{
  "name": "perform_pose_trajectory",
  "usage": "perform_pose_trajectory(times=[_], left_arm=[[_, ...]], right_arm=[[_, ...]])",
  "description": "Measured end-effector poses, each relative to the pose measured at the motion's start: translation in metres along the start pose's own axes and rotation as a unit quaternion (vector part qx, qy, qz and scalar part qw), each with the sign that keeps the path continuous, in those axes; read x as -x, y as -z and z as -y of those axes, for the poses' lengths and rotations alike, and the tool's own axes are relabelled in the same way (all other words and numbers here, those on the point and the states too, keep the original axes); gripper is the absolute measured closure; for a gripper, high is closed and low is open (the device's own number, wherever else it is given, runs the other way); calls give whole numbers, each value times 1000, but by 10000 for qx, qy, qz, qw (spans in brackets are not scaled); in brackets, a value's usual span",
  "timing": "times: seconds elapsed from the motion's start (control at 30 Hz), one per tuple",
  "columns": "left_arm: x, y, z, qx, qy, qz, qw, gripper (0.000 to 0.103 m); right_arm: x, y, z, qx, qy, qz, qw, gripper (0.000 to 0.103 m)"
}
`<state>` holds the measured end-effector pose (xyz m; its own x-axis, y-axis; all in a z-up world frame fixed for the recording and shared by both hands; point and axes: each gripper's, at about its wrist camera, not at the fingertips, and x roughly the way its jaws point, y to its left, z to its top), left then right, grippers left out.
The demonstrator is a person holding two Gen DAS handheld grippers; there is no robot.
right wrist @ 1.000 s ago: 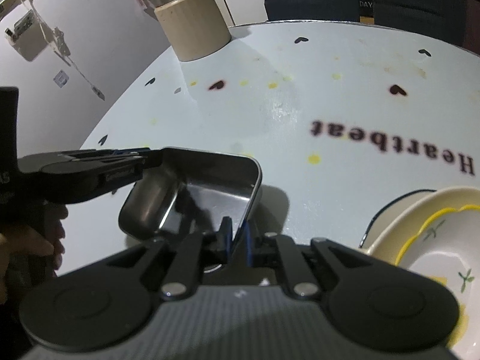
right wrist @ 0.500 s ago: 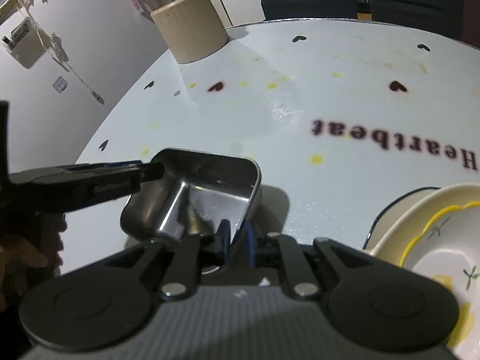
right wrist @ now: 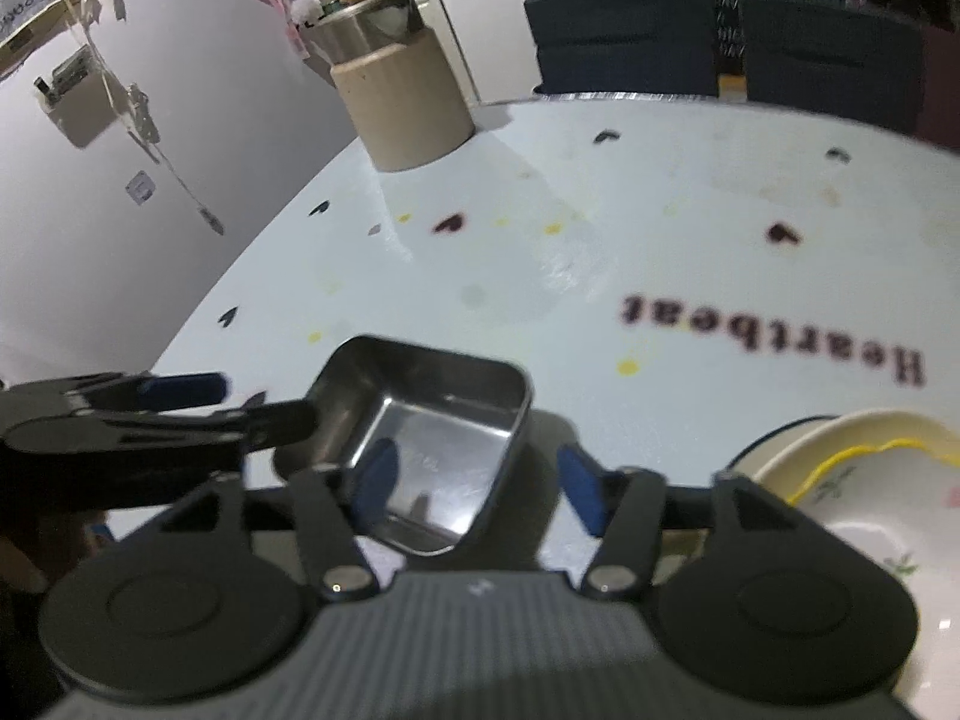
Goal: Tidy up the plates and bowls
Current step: 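Open both grippers and lift them away from the stacked trays, then move both grippers to the round steel bowl and close on its rim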
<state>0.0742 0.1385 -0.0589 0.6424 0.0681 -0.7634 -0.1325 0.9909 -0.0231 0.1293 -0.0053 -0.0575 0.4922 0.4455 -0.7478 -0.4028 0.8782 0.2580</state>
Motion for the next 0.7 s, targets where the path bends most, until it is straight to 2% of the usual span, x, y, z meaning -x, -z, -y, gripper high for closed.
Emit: perform_pose_trajectory(times=[0.07,0.27,0.5,0.7], left_arm=[[6,1,2,-17,-5,51,10000,0],[15,0,14,-46,-7,82,10000,0],[20,-13,53,-158,360,298,9988,0],[15,-23,108,-478,753,368,9953,0]], right_arm=[[6,1,4,4,51,52,10000,22],[29,6,23,-6,256,337,9991,0],[64,12,51,-25,601,637,9962,0],[99,20,87,-133,1059,803,9910,0]])
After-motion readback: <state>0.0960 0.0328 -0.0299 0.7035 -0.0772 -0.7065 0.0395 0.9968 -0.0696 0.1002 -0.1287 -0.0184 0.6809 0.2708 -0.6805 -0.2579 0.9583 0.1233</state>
